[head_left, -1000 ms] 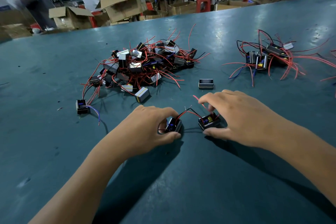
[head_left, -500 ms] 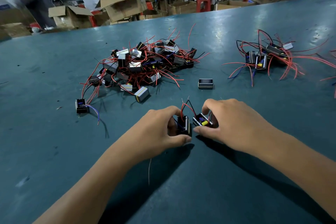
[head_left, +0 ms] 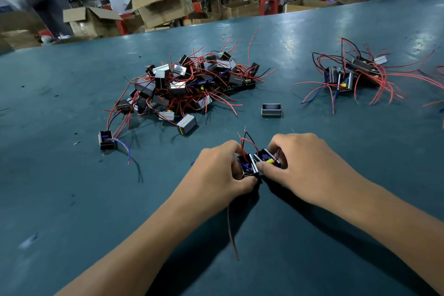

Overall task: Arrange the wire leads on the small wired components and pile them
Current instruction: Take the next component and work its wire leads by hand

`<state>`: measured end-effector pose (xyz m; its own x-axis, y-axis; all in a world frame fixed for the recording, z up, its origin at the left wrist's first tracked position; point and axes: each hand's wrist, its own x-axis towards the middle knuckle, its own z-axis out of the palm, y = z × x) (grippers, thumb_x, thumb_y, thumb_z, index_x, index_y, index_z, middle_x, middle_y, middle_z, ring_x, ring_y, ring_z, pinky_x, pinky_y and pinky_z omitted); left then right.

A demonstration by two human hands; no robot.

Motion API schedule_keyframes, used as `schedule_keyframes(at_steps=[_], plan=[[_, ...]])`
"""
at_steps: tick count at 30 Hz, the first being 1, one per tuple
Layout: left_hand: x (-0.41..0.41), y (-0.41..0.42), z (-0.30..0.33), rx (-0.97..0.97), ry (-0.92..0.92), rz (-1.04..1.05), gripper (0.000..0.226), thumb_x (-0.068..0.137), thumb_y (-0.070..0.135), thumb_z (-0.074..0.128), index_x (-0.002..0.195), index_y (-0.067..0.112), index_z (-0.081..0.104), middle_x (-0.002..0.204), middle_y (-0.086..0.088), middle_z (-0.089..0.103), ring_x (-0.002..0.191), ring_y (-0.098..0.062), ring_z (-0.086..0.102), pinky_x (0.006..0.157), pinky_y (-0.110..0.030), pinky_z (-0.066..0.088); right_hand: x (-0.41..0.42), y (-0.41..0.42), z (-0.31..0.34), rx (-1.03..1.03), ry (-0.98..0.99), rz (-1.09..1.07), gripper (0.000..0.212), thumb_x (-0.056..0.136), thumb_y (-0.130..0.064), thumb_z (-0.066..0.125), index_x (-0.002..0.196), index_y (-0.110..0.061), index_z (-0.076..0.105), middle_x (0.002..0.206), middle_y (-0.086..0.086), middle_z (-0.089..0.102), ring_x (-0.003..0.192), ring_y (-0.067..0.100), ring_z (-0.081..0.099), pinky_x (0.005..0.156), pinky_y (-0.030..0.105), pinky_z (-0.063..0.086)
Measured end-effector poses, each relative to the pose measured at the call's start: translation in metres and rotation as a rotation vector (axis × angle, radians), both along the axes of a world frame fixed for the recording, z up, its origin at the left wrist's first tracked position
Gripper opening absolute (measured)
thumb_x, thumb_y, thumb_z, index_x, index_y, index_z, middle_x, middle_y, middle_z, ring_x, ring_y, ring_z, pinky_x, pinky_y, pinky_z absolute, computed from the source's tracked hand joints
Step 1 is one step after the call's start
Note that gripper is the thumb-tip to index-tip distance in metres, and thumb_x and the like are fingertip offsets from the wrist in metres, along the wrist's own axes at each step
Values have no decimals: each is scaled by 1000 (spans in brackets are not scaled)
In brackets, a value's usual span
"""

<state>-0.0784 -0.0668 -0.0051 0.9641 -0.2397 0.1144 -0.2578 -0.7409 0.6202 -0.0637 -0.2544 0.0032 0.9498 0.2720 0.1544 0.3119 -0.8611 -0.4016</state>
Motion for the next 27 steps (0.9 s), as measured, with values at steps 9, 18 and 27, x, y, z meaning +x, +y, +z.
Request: schedule_keyframes(at_steps=[9,18,27], plan=[[-1,2,2,-36,24,-88,35,78,21,79,107,23,60,69,11,69,61,0,58,62,-26,49,-2,2,-1,-48,-3,-26,61,65,-85,44,89,-30,55,87,-9,59,84,19,58,69,36,47],[0,6,8,-240,246,-205,31,78,22,60,108,25,71,78,-4,74,68,-17,66,75,-44,56,-6,1,8,-204,-26,-69,54,65,-81,45,84,-31,48,85,-12,54,80,22,57,61,34,37],[5,13,3,-78,28,-130,25,89,9,59,101,26,73,62,-1,60,47,-4,42,48,-13,35,-12,2,23,-335,23,-33,42,65,-69,47,79,-30,42,82,-10,49,75,21,53,51,30,26]])
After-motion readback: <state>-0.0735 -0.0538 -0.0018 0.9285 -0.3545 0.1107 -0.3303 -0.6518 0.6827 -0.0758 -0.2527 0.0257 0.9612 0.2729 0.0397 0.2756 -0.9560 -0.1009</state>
